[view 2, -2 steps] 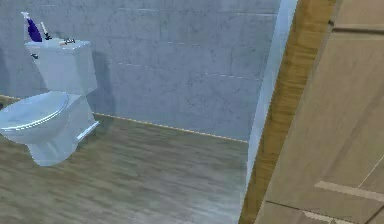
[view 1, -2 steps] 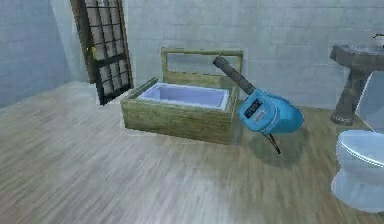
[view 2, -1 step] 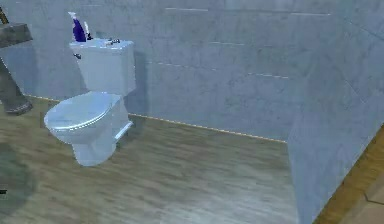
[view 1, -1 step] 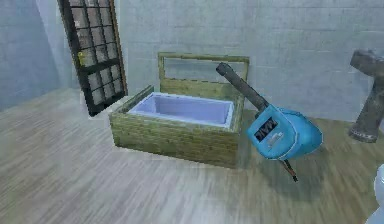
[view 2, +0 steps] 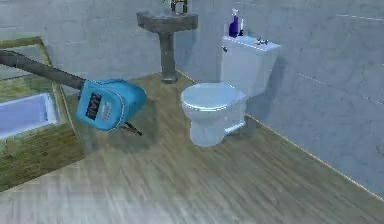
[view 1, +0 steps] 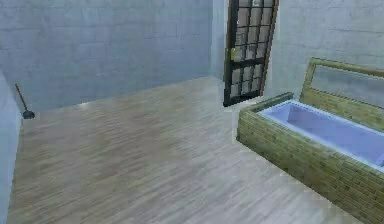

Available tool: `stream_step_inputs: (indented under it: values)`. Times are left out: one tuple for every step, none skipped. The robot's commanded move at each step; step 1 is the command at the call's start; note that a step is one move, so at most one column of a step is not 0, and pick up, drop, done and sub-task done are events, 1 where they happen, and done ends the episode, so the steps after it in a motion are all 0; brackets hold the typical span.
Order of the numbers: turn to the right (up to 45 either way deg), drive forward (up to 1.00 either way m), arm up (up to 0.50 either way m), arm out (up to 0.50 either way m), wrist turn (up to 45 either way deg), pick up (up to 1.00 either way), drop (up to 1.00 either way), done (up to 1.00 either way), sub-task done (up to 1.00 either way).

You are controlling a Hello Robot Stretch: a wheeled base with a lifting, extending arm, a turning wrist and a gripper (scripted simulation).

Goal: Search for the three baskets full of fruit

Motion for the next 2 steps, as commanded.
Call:
stream_step_inputs:
  values:
    - [0.0, 1.0, 0.0, 0.0, 0.0, 0.0, 0.0, 0.0, 0.0]
    - [-3.0, 0.0, 0.0, 0.0, 0.0, 0.0, 0.0, 0.0, 0.0]
